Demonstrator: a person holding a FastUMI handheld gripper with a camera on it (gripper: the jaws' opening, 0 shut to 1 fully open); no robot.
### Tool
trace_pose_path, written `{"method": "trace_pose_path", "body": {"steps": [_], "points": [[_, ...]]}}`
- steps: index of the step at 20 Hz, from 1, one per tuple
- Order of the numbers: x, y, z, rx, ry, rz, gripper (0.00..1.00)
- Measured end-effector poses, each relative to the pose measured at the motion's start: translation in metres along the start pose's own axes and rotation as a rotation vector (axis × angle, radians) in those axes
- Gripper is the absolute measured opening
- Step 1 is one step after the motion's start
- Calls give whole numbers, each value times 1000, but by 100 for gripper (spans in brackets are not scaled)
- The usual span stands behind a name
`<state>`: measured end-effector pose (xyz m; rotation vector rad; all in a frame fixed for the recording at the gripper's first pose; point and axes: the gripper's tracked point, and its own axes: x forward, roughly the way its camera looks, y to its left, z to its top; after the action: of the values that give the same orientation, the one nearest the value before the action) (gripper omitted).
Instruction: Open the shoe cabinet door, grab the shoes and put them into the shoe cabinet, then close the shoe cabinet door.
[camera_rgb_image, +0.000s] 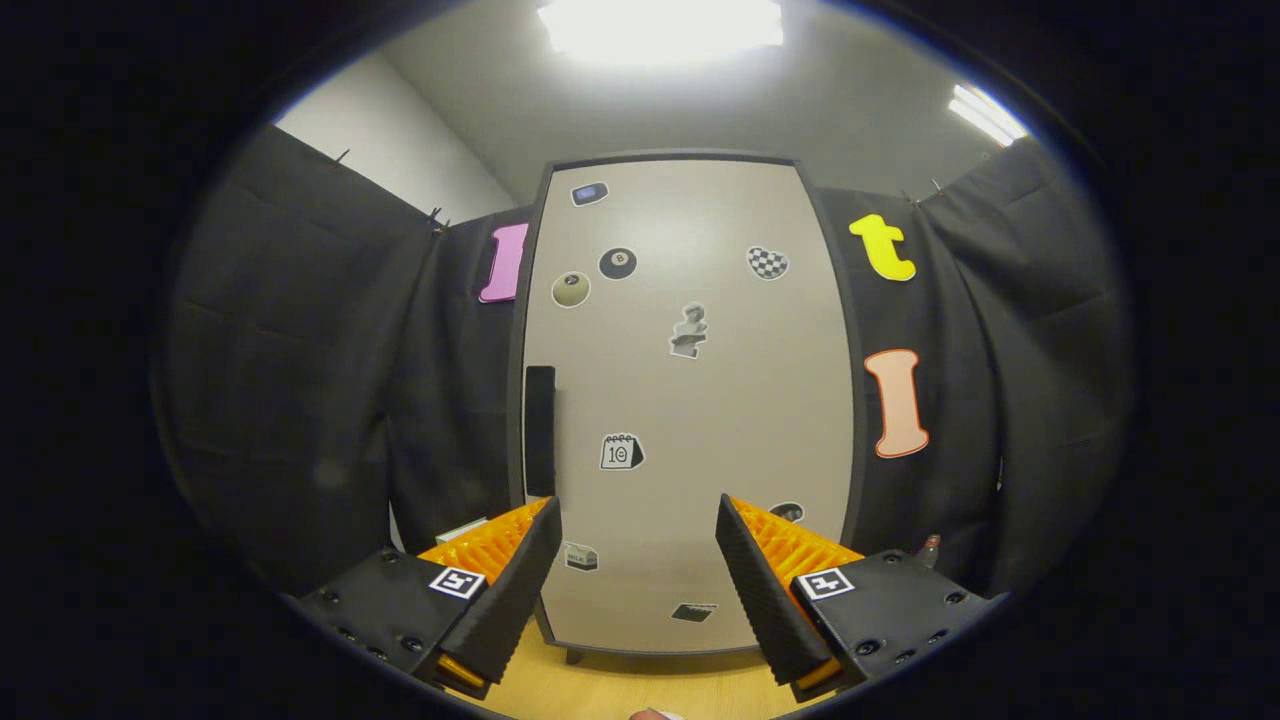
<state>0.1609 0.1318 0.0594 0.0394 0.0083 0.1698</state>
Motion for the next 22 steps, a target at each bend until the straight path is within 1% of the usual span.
{"method": "trace_pose_path", "body": {"steps": [3, 6, 11, 19, 21, 22], "points": [[29, 10, 5, 19, 8, -1, 97], [57, 25, 6, 52, 33, 19, 97], [92, 47, 8, 97, 48, 46, 97], [130, 86, -13, 34, 97, 75, 98], [138, 95, -21, 21, 124, 77, 95], [141, 97, -24, 17, 128, 77, 89]]}}
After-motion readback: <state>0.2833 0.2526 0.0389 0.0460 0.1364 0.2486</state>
